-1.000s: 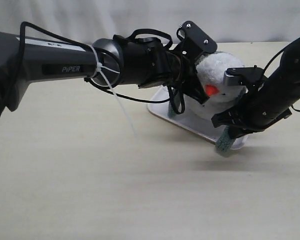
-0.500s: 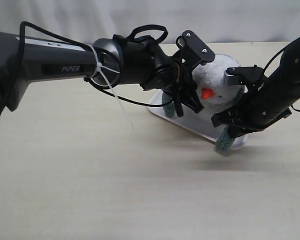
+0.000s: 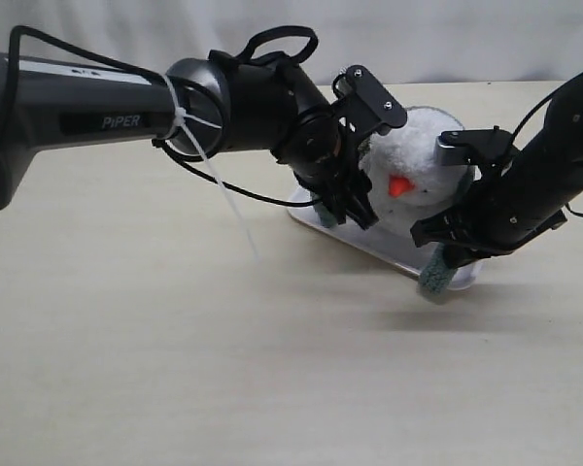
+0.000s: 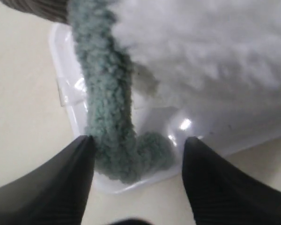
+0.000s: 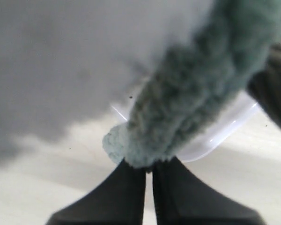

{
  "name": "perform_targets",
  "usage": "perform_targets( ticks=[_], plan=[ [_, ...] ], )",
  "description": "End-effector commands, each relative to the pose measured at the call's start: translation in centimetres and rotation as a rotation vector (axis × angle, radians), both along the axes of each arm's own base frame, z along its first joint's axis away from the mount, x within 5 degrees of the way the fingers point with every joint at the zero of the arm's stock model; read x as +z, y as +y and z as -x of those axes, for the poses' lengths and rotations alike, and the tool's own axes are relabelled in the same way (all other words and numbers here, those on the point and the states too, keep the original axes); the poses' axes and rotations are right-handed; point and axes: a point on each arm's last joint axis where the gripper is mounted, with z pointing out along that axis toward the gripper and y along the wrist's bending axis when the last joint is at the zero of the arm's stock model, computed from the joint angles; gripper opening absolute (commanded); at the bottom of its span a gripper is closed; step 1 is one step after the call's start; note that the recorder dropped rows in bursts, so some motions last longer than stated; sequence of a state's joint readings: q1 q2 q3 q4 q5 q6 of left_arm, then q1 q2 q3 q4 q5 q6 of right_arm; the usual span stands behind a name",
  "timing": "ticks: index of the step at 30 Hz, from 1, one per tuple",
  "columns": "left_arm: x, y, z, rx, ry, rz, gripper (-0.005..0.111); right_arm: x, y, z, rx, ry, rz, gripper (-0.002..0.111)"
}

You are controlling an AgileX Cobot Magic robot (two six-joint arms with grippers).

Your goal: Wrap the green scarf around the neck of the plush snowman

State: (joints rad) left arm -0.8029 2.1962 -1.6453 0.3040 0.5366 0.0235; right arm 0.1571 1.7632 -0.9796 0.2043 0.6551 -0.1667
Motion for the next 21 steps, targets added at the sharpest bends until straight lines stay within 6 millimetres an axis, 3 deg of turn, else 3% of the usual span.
perform_targets(
  ticks=[1,8,13,21],
  plan=[
    [-0.2,0.6,0.9,-0.045,0.086,-0.079,0.061,0.1,-0.1,0.0,0.004,-0.009,0.001,0.004],
    [0.0,2.2,-0.9,0.024,0.071,-0.052,0.061,0.1,-0.1,0.0,0.004,-0.009,0.001,0.004],
    [-0.4,3.5,-2.6,0.1,0.061,0.069,0.06,0.1,0.0,-0.1,-0.015,-0.013,-0.017,0.004],
    [-2.0,2.4,-1.7,-0.023,0.001,0.179,0.06,0.1,0.1,-0.2,-0.003,-0.027,-0.029,0.004]
  ],
)
